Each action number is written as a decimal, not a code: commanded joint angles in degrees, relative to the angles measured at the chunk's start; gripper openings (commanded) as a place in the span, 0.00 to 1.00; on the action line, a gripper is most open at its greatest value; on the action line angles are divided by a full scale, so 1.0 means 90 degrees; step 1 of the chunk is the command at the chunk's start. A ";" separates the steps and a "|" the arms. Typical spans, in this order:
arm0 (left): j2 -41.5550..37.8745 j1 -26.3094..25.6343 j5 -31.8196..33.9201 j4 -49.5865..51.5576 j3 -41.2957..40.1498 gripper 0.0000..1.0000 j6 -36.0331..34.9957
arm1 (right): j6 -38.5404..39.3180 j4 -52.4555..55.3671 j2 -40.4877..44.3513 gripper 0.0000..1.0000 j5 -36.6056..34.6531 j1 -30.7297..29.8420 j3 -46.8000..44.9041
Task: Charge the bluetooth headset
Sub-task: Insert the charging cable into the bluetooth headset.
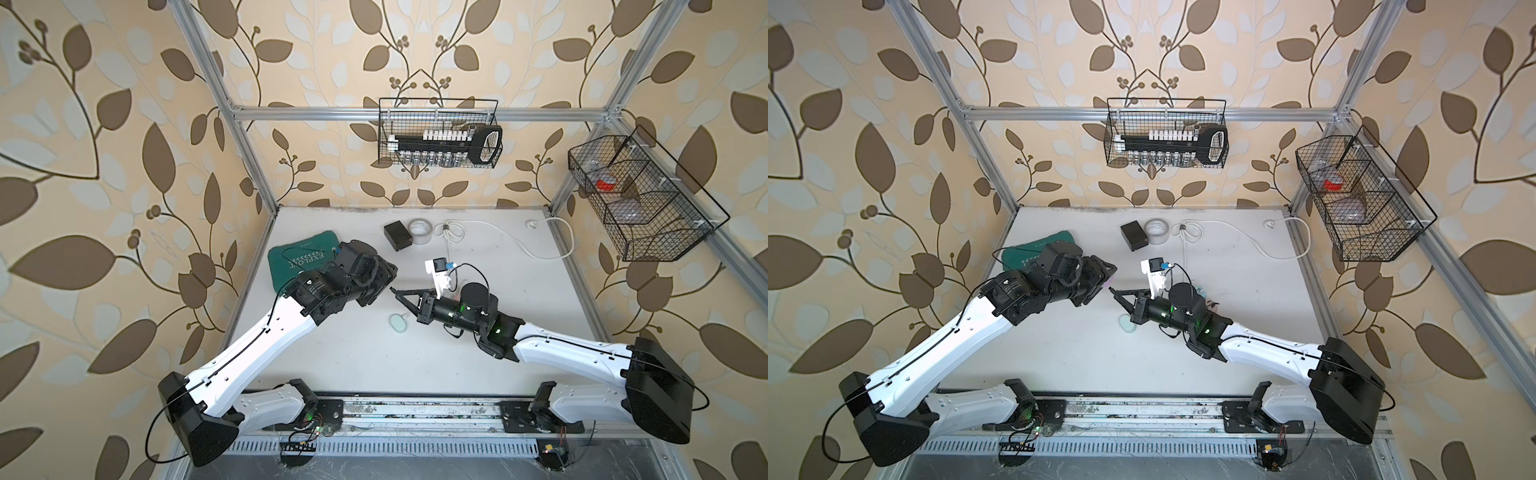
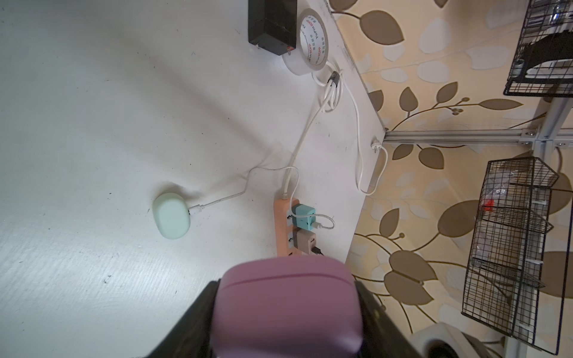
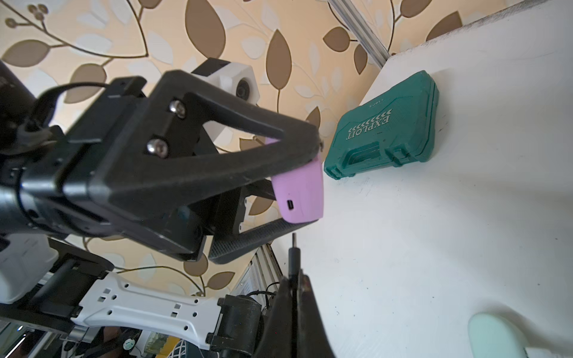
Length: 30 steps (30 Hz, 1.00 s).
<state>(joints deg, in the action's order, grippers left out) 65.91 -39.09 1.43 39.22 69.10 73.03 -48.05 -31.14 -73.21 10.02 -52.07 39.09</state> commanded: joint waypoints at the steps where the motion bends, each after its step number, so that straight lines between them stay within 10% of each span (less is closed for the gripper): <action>1: -0.0028 -0.0071 -0.0120 -0.0081 -0.0002 0.44 0.0001 | 0.0261 0.0166 0.0165 0.02 -0.0179 -0.0053 0.0256; 30: 0.0030 -0.0110 -0.0345 -0.0130 -0.0012 0.44 -0.0019 | 0.0642 0.0587 0.0244 0.02 -0.0419 -0.0054 0.0518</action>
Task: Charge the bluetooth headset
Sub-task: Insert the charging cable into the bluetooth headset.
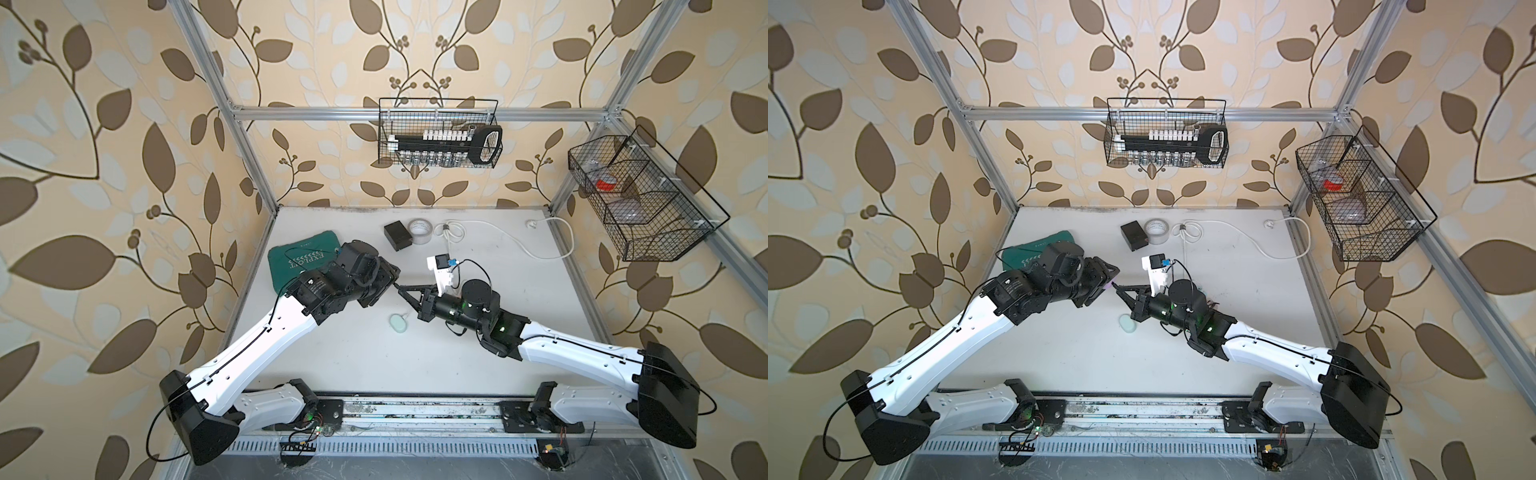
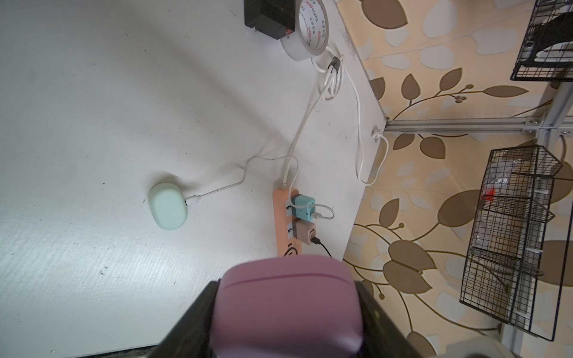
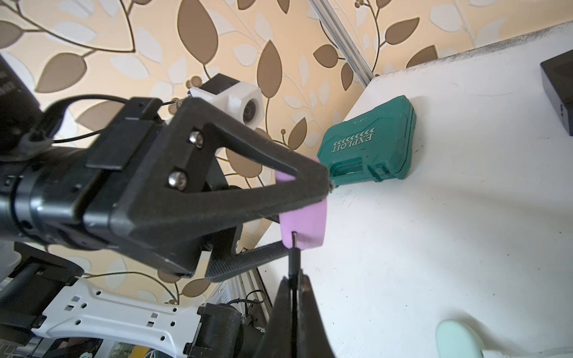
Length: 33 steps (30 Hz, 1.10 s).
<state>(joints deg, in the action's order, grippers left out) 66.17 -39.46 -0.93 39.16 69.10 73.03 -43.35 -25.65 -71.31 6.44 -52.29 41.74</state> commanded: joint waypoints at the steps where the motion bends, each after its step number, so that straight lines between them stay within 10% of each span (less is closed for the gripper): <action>1: 0.0010 -0.0069 -0.0082 -0.0122 -0.0002 0.44 -0.0022 | 0.0129 -0.0048 0.0042 0.02 -0.0011 -0.0029 0.0225; 33: 0.0001 -0.0205 -0.0042 -0.0334 0.0013 0.37 -0.0078 | -0.0595 -0.0225 -0.0206 0.02 -0.0456 0.0037 0.0151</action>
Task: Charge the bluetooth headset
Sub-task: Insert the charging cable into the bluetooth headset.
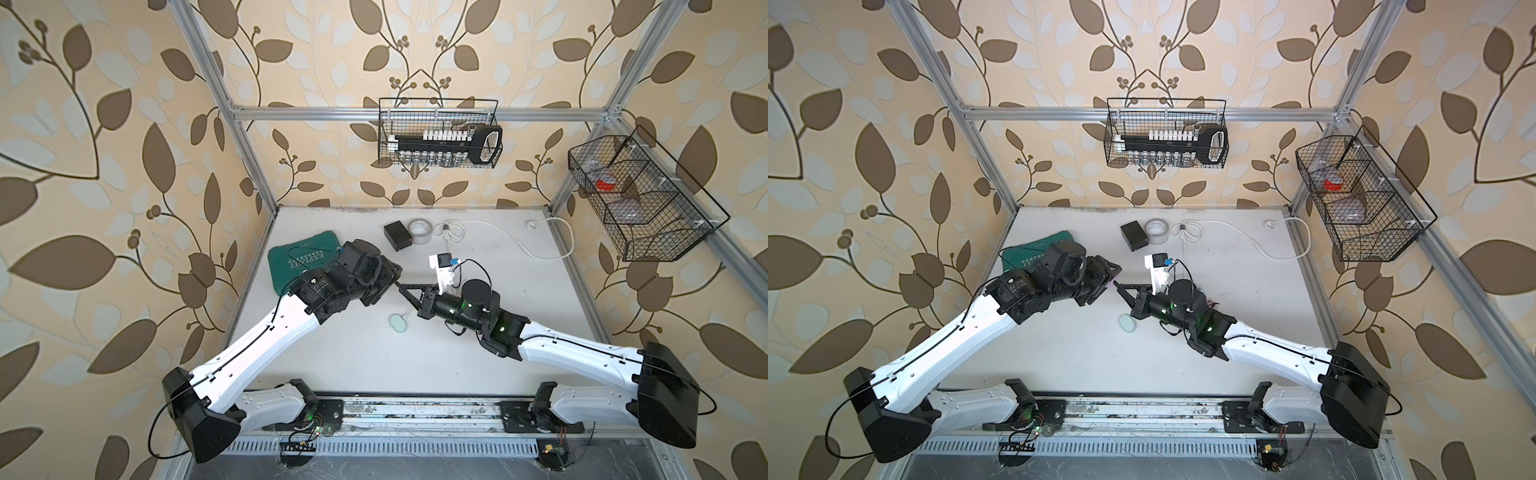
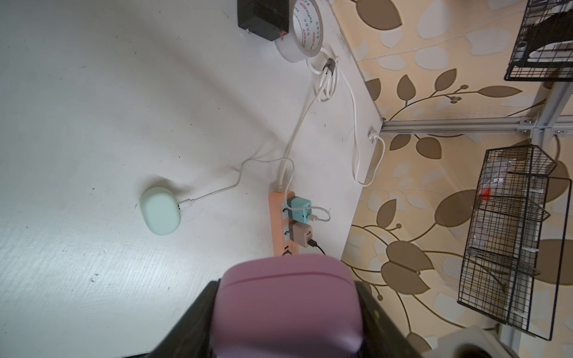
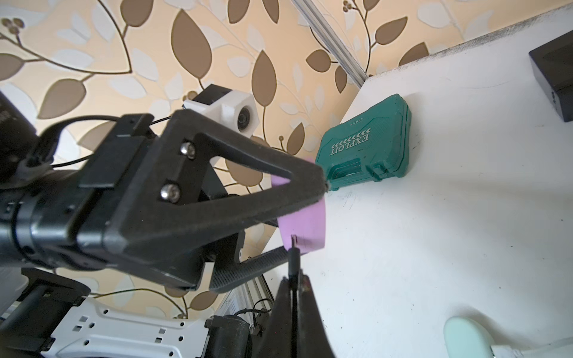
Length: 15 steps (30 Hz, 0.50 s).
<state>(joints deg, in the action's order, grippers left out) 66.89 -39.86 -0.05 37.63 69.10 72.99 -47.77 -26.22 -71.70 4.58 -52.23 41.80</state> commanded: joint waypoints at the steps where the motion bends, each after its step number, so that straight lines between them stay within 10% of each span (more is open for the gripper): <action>1: -0.0089 -0.0161 -0.0140 -0.0180 0.0009 0.35 -0.0073 | -0.0138 -0.0194 -0.0200 0.02 -0.0272 0.0023 0.0154; 15: -0.0079 -0.0181 -0.0178 -0.0255 -0.0022 0.25 -0.0064 | -0.0195 -0.0910 -0.0461 0.03 -0.0403 -0.0046 0.0209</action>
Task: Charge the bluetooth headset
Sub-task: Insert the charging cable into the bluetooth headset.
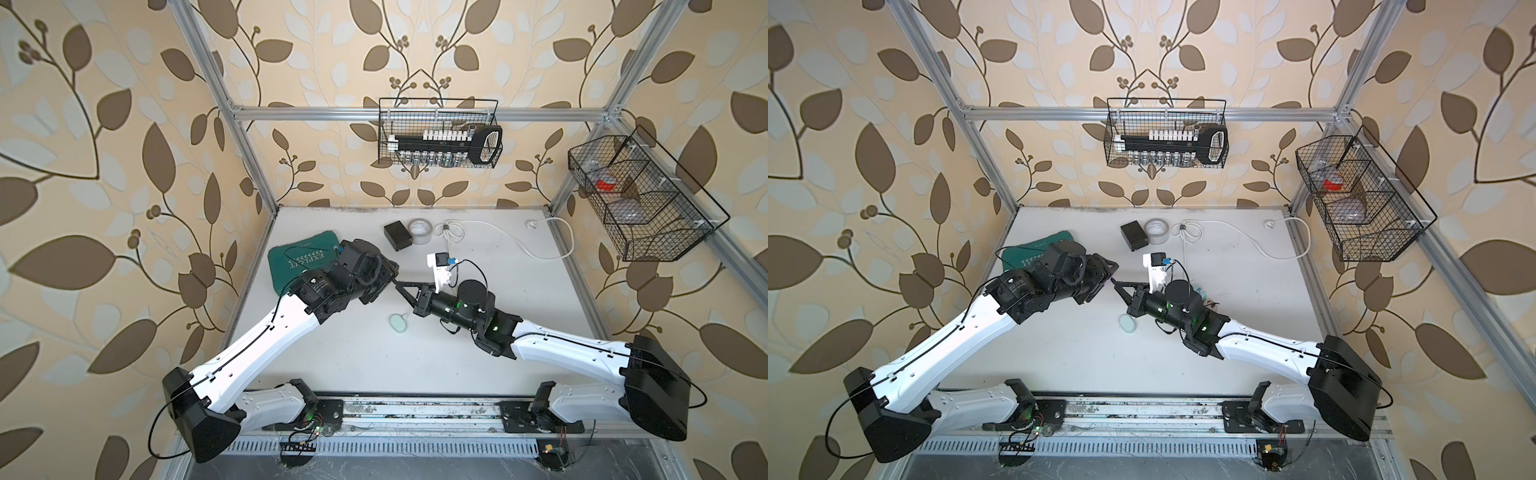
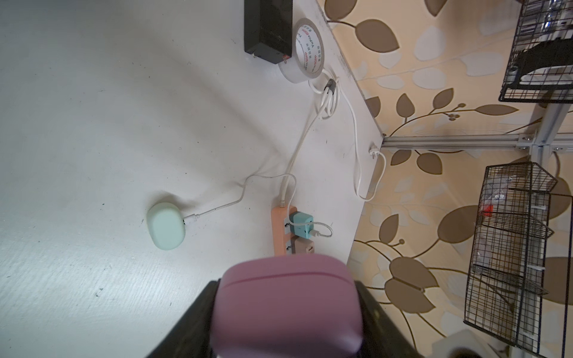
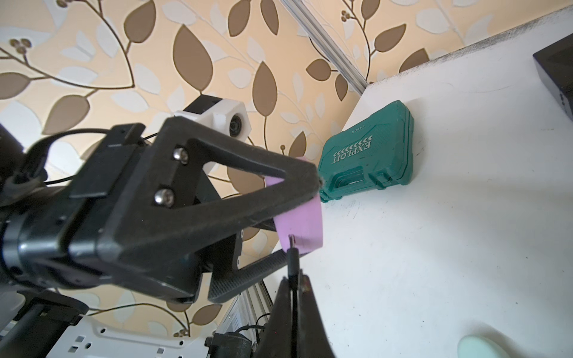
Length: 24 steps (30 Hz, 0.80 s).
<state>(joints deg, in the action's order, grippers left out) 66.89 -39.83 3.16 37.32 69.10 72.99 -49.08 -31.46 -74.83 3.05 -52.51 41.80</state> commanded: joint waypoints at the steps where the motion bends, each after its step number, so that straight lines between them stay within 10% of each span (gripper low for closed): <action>1: -0.0085 -0.0183 -0.0536 -0.0228 -0.0031 0.25 -0.0063 | -0.0045 -0.0403 -0.0130 0.03 -0.0155 -0.0015 0.0220; 24: -0.0020 -0.0193 -0.0652 -0.0210 -0.0032 0.23 -0.0103 | -0.0994 0.0419 0.0110 0.02 -0.0255 0.0142 0.0562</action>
<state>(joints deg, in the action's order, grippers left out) 66.92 -39.72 3.55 35.73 69.10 72.79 -56.01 -25.36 -74.41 4.56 -51.64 45.54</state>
